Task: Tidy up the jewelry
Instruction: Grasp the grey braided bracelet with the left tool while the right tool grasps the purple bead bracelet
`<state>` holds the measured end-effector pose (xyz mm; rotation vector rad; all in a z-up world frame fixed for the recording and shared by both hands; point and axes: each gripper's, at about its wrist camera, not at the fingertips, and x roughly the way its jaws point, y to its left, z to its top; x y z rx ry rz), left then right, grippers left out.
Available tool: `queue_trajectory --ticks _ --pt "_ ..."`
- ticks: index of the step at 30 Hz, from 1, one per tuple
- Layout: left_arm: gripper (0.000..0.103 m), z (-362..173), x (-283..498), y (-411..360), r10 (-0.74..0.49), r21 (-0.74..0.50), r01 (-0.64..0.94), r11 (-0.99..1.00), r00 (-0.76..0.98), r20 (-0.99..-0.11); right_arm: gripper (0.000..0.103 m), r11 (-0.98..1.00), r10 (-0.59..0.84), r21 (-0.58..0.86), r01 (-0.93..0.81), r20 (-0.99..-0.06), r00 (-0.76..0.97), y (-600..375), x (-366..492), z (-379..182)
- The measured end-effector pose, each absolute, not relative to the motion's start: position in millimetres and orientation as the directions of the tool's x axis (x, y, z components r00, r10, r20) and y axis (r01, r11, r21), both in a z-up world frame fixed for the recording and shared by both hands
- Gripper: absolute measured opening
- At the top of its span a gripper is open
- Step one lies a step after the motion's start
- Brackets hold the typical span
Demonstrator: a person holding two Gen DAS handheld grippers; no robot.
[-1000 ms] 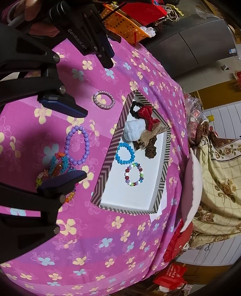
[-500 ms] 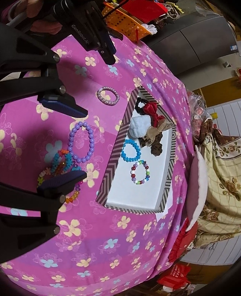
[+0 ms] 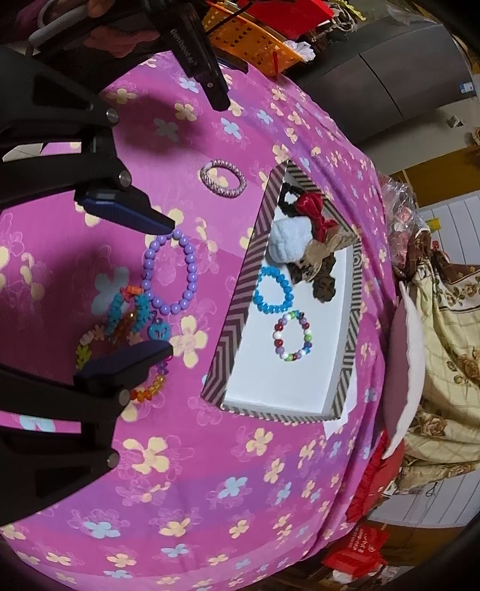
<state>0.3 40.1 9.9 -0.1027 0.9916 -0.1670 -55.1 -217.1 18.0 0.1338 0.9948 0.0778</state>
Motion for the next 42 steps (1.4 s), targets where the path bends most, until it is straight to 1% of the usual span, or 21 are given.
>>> queue_trajectory --ticks 4,9,12,18,22,23,25,27,28,29,30,31,32,33,36,42 --pt "0.048 -2 14 41 -0.182 -0.162 0.083 0.983 0.500 -0.847 0.062 0.991 0.119 0.136 -0.010 -0.834 0.539 -224 -49 11" --pt "0.048 -15 31 36 -0.217 -0.200 0.087 0.976 0.447 -0.868 0.061 0.993 0.115 0.100 -0.057 -0.843 0.526 -221 -37 2" --pt "0.048 -21 39 31 -0.219 -0.197 0.096 0.976 0.429 -0.877 0.058 0.992 0.123 0.084 -0.098 -0.851 0.510 -215 -27 -7" --pt "0.050 -31 53 20 -0.228 -0.193 0.128 0.973 0.388 -0.893 0.056 0.985 0.121 0.048 -0.163 -0.874 0.471 -208 -7 -29" --pt "0.050 -37 60 9 -0.208 -0.161 0.152 0.975 0.373 -0.904 0.055 0.982 0.094 0.007 -0.188 -0.884 0.458 -205 0 -38" --pt "0.050 -39 62 6 -0.199 -0.151 0.155 0.976 0.371 -0.907 0.051 0.981 0.094 0.005 -0.194 -0.886 0.454 -205 1 -41" --pt "0.050 -42 65 1 -0.182 -0.133 0.156 0.979 0.367 -0.912 0.046 0.976 0.091 -0.014 -0.217 -0.879 0.468 -202 2 -42" --pt "0.050 -43 67 0 -0.182 -0.132 0.154 0.979 0.372 -0.910 0.034 0.972 0.098 -0.017 -0.234 -0.876 0.472 -200 3 -41" --pt "0.048 -43 67 -1 -0.182 -0.132 0.154 0.979 0.376 -0.909 0.031 0.971 0.100 -0.018 -0.238 -0.874 0.475 -199 3 -40" --pt "0.043 -43 67 -2 -0.185 -0.135 0.154 0.979 0.379 -0.907 0.025 0.970 0.103 -0.018 -0.242 -0.871 0.480 -198 3 -40" --pt "0.031 -43 68 -2 -0.187 -0.136 0.156 0.978 0.382 -0.905 0.018 0.968 0.104 -0.022 -0.249 -0.869 0.483 -197 2 -40" --pt "0.024 -43 68 -3 -0.185 -0.132 0.161 0.978 0.385 -0.904 0.015 0.967 0.102 -0.028 -0.254 -0.869 0.485 -195 2 -40" --pt "0.021 -44 68 -4 -0.187 -0.131 0.167 0.977 0.386 -0.903 0.012 0.966 0.101 -0.030 -0.255 -0.869 0.485 -194 2 -40" --pt "0.020 -44 68 -4 -0.192 -0.134 0.172 0.976 0.385 -0.903 0.009 0.967 0.106 -0.024 -0.254 -0.869 0.484 -194 1 -40" --pt "0.019 -39 65 -2 -0.216 -0.157 0.179 0.971 0.388 -0.896 0.009 0.969 0.129 0.003 -0.248 -0.859 0.495 -195 -3 -34" --pt "0.019 -8 55 -3 -0.254 -0.173 0.216 0.961 0.441 -0.861 0.009 0.970 0.166 0.037 -0.241 -0.824 0.542 -198 -11 -3"
